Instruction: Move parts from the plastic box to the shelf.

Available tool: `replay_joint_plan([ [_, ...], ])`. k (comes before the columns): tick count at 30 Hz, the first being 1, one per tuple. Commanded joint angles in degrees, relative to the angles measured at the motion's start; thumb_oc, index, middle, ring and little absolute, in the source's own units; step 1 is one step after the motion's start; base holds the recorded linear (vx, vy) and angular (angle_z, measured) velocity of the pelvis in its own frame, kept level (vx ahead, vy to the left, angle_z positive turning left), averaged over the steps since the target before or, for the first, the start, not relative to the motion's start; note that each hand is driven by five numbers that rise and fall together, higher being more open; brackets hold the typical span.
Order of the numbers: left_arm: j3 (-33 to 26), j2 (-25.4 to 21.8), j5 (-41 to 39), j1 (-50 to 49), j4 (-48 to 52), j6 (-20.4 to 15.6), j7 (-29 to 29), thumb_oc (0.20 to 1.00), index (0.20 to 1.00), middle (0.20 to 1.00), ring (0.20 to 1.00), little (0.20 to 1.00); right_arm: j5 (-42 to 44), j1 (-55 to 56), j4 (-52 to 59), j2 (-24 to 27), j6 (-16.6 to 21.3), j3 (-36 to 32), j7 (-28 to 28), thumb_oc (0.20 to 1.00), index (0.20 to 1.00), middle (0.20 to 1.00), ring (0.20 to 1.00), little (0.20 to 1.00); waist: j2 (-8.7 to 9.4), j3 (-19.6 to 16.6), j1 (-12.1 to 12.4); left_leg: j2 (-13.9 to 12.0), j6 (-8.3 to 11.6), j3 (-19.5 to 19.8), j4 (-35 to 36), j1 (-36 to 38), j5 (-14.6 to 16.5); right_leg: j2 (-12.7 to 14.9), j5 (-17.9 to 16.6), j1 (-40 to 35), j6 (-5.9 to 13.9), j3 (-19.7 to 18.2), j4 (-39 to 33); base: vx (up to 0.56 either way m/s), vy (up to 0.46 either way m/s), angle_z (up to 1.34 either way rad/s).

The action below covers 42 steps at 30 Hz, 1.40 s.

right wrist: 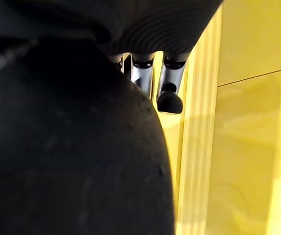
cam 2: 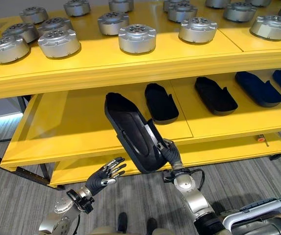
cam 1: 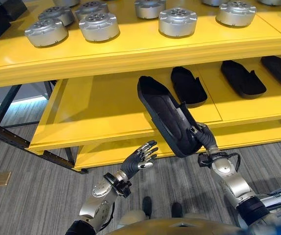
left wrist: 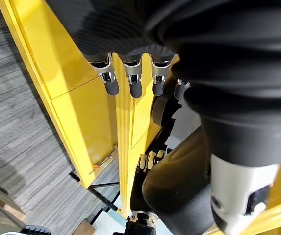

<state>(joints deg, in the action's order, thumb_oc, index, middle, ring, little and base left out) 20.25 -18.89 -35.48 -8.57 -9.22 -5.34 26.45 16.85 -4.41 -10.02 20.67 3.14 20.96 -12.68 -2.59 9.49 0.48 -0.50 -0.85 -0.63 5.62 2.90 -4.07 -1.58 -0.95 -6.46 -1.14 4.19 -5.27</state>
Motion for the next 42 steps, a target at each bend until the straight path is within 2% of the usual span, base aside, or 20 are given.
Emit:
replay_joint_plan([
  [1,-0.28,-0.46,-0.37,2.54,2.07,-2.18,0.91,1.000,1.000,1.000,1.000,1.000,1.91,-4.22,4.46,-2.58,3.14,0.26,1.26,0.200,0.200,0.200,0.200,0.200,2.23,0.15,0.71,-1.15,1.31,-1.71,-2.00,1.75,1.56,4.63,-1.58,1.40,4.45,1.29,3.30,0.06,-0.086,0.04],
  [5,-0.46,-0.66,-1.03,2.55,2.09,-1.12,1.35,1.000,1.000,1.000,1.000,1.000,1.80,-5.23,3.49,-2.52,2.73,1.68,0.86,0.200,0.200,0.200,0.200,0.200,1.76,0.31,1.42,-1.33,1.59,-1.62,-3.27,1.46,1.59,4.63,-0.44,0.78,3.78,3.06,4.35,0.07,-0.092,0.11],
  [7,-0.40,-0.61,-0.81,2.88,1.80,-0.70,1.70,1.000,1.000,1.000,1.000,1.000,2.03,-5.40,3.12,-2.66,2.65,1.81,0.25,0.200,0.200,0.200,0.200,0.200,1.63,0.49,1.16,-1.45,1.76,-3.31,-4.92,1.42,2.13,4.83,0.02,0.64,3.62,4.19,4.99,0.04,-0.052,0.20],
  [9,-0.06,-0.46,-0.20,3.84,1.15,-0.55,2.52,1.000,1.000,1.000,1.000,1.000,1.81,-5.35,3.06,-2.83,2.79,1.75,-0.53,0.200,0.200,0.200,0.200,0.200,1.61,0.69,0.35,-1.83,1.87,-7.18,-7.70,0.98,3.05,5.43,0.41,0.78,3.45,5.97,5.86,-0.02,-0.028,0.16],
  [10,0.49,-0.22,-0.01,4.93,0.83,-0.25,3.20,1.000,1.000,1.000,1.000,1.000,1.44,-5.20,3.37,-2.75,3.00,1.66,-1.59,0.200,0.200,0.200,0.200,0.200,1.78,0.93,-0.50,-3.40,2.29,-11.23,-10.82,-0.06,3.12,6.26,0.59,1.15,3.18,7.75,6.84,-0.05,-0.012,0.44],
  [11,0.80,-0.09,-0.01,5.46,0.61,-0.26,3.34,1.000,1.000,1.000,1.000,1.000,1.39,-5.15,3.49,-2.67,3.09,1.64,-1.96,0.200,0.200,0.200,0.200,0.200,1.82,1.06,-0.91,-4.20,2.56,-12.62,-12.09,-0.69,3.10,6.56,0.69,1.36,3.03,8.47,7.27,-0.09,0.053,0.59],
  [12,2.07,0.97,0.22,7.36,-0.65,-0.81,3.82,1.000,1.000,1.000,1.000,1.000,0.46,-5.54,2.65,-2.76,3.33,1.03,-2.55,0.200,0.200,0.200,0.200,0.200,1.64,1.52,-2.77,-8.61,3.92,-15.58,-17.46,-1.81,0.32,7.36,1.18,2.79,2.24,9.47,9.74,-0.03,0.140,1.42],
  [15,2.77,1.36,0.08,8.22,-1.05,-2.21,1.47,1.000,1.000,1.000,1.000,1.000,0.69,-7.04,-0.01,-2.60,3.99,1.21,-0.73,0.200,0.200,0.200,0.200,0.200,0.37,1.89,-3.09,-10.36,4.77,-9.44,-13.57,-0.31,-2.89,7.34,1.45,4.10,2.53,6.57,11.23,0.10,0.302,0.73],
  [17,2.31,0.99,-0.66,7.69,0.14,-2.39,1.28,1.000,1.000,1.000,1.000,1.000,0.70,-7.09,0.64,-1.71,4.10,1.17,-0.07,0.200,0.200,0.200,0.200,0.200,-0.34,2.04,-3.23,-13.33,6.45,-7.24,-8.53,0.41,-7.07,7.99,1.93,3.98,3.19,5.27,11.30,0.14,0.361,-0.45],
  [18,2.20,0.71,-0.98,7.46,0.55,-2.53,1.48,1.000,1.000,1.000,1.000,1.000,0.62,-6.77,1.36,-1.19,4.18,1.09,-0.29,0.200,0.200,0.200,0.200,0.200,-0.54,2.15,-3.41,-15.10,7.16,-7.32,-7.15,-0.14,-9.04,8.71,2.24,3.61,3.53,4.99,11.37,0.12,0.406,-0.40],
  [19,2.20,0.31,-1.24,7.52,0.60,-2.90,2.14,1.000,1.000,1.000,1.000,1.000,0.95,-6.26,2.21,-0.46,4.21,0.61,-0.98,0.200,0.200,0.200,0.200,0.200,-0.65,2.21,-4.03,-16.69,7.90,-9.80,-4.70,-0.55,-9.84,10.10,2.52,3.01,4.13,5.55,11.33,0.09,0.365,-0.17],
  [21,2.27,0.25,-1.22,7.82,0.63,-3.16,3.07,1.000,1.000,1.000,1.000,1.000,0.99,-5.46,3.24,0.23,4.48,-0.16,-2.61,0.200,0.200,0.200,0.200,0.200,-1.05,2.52,-4.50,-17.65,8.62,-10.84,-4.04,-1.60,-11.44,11.51,2.73,2.34,4.59,6.07,11.60,0.08,0.380,0.02],
  [25,2.75,-0.22,-1.29,9.59,0.83,-2.69,4.22,1.000,1.000,1.000,1.000,1.000,2.19,-3.93,3.24,0.13,5.28,-2.60,-4.55,0.200,0.200,0.200,0.200,0.200,-2.07,2.78,-5.67,-13.98,6.82,-10.99,-4.43,0.41,-4.28,13.52,2.70,2.91,6.15,5.32,13.82,0.12,0.431,0.05],
  [28,2.70,-0.94,-0.93,9.22,1.62,-1.79,3.40,1.000,1.000,1.000,1.000,1.000,3.43,-2.23,3.57,-1.18,4.45,-5.13,-4.57,0.200,0.200,0.200,0.200,0.200,-1.60,2.25,-5.94,-11.12,5.30,-10.78,-5.37,2.61,-1.13,14.17,1.21,2.25,7.47,3.82,12.88,0.15,0.336,0.02],
  [31,1.84,-1.75,-1.72,8.03,3.00,-0.44,2.82,1.000,1.000,1.000,1.000,1.000,2.09,-1.90,3.53,-2.44,4.21,-6.32,-4.47,0.200,0.200,0.200,0.200,0.200,-0.74,1.73,-4.98,-9.93,3.92,-11.40,-5.45,3.66,0.41,15.16,0.86,2.00,8.57,4.74,13.17,0.06,0.201,-0.04],
  [35,0.98,-2.05,-2.63,7.67,2.80,0.81,3.93,1.000,1.000,1.000,1.000,1.000,1.84,-3.02,1.63,-3.33,4.33,-6.83,-4.39,0.200,0.200,0.200,0.200,0.200,0.03,1.62,-3.37,-9.30,2.60,-12.59,-5.89,3.80,1.29,16.14,0.81,2.41,8.54,7.56,16.47,0.01,0.092,-0.28],
  [37,1.61,-2.54,-0.74,8.08,2.31,-0.27,3.04,1.000,1.000,1.000,1.000,1.000,1.56,-5.05,-0.66,-4.28,4.76,-6.41,-4.38,0.200,0.200,0.200,0.200,0.200,0.66,2.15,-2.15,-8.63,1.81,-14.07,-5.22,4.90,1.69,16.93,-1.61,4.84,8.76,9.38,21.01,0.02,-0.042,-0.26],
  [39,2.12,-2.99,-0.81,8.28,3.62,-0.33,2.24,1.000,1.000,1.000,1.000,1.000,2.08,-6.91,-1.11,-4.53,4.72,-6.00,-4.93,0.200,0.200,0.200,0.200,0.200,1.49,2.83,-2.08,-8.50,2.46,-13.72,-4.73,5.33,2.12,17.17,-4.86,6.24,9.77,7.67,13.47,0.03,-0.207,-0.47],
  [40,2.49,-3.41,-1.12,8.58,3.81,-0.42,2.31,1.000,1.000,1.000,1.000,1.000,1.80,-7.49,-1.18,-4.64,4.64,-5.77,-5.60,0.200,0.200,0.200,0.200,0.200,2.00,3.30,-2.50,-8.48,2.31,-12.08,-5.03,5.48,2.91,17.20,-7.49,8.10,10.10,4.67,12.27,0.04,-0.227,-0.31],
  [42,2.43,-3.55,-1.44,8.35,3.97,-0.33,2.23,1.000,1.000,1.000,1.000,1.000,1.44,-8.28,-1.26,-4.62,3.76,-6.04,-5.84,0.200,0.200,0.200,0.200,0.200,2.10,3.53,-2.99,-9.28,2.89,-11.84,-5.02,5.60,2.93,16.19,-6.15,7.82,10.88,2.77,10.70,0.04,-0.161,0.08],
])
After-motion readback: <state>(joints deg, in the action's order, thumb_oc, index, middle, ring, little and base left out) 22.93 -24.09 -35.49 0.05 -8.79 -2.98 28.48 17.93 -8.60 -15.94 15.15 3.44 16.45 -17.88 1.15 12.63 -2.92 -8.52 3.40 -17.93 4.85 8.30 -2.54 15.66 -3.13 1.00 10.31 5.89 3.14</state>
